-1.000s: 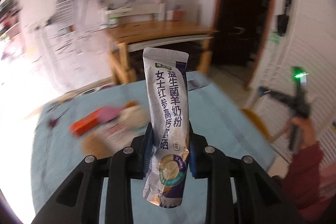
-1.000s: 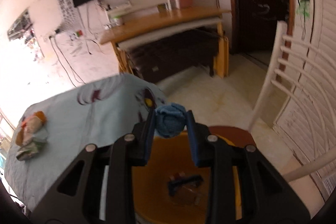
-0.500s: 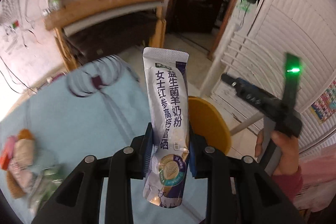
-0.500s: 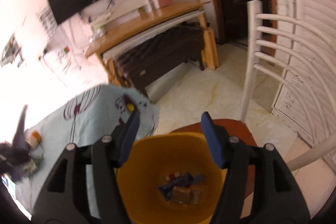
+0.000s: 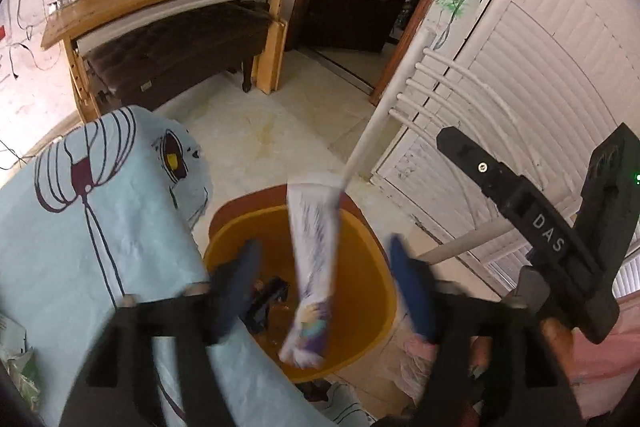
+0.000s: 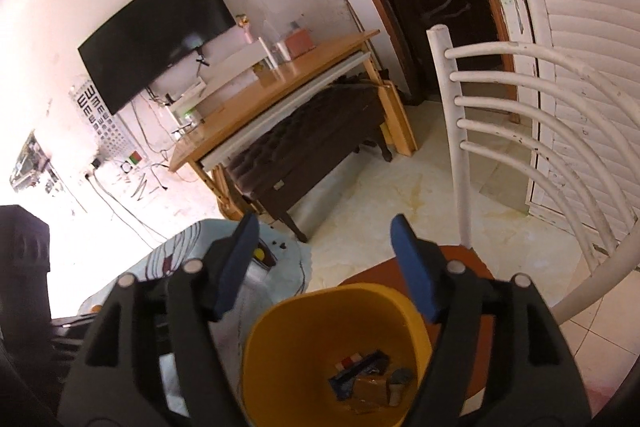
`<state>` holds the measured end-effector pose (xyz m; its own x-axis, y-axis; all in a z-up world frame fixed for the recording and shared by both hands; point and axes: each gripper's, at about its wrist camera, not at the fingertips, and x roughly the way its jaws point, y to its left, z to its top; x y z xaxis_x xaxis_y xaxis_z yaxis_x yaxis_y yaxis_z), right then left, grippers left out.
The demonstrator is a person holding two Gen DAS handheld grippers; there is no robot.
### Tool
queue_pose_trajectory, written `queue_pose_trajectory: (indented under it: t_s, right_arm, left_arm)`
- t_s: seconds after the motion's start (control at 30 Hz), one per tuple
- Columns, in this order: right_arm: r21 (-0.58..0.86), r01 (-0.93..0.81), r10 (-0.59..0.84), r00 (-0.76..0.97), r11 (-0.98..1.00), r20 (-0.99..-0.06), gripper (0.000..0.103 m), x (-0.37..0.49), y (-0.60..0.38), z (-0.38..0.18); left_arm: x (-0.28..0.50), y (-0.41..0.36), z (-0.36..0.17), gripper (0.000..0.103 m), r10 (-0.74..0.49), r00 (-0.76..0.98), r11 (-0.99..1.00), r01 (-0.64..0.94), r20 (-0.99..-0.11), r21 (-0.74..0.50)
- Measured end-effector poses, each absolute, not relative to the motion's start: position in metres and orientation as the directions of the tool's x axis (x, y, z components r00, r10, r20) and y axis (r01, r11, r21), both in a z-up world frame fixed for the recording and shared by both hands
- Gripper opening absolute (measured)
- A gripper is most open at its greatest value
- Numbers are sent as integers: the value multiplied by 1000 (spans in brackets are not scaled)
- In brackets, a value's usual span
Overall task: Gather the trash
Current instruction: 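Carry both items to the yellow bin and release them from both grippers, then return both grippers to the table toward the loofah and green packet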
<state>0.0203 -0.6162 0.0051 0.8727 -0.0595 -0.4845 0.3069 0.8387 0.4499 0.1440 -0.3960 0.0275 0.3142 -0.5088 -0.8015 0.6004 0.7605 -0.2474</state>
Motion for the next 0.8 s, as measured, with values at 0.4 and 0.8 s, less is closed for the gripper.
queue_pose_trajectory:
  t_s: [0.4,0.8]
  right_arm:
    - [429,251,-23,883,868,-469,69,27,-587,16]
    - [339,78,92,884,937,-458,69,44,-505,33]
  left_arm:
    - [112,-336,45,74,-538,390,787,550,-747,-280]
    - [101,-219,70,76,-434,570,877,445,-697,-183]
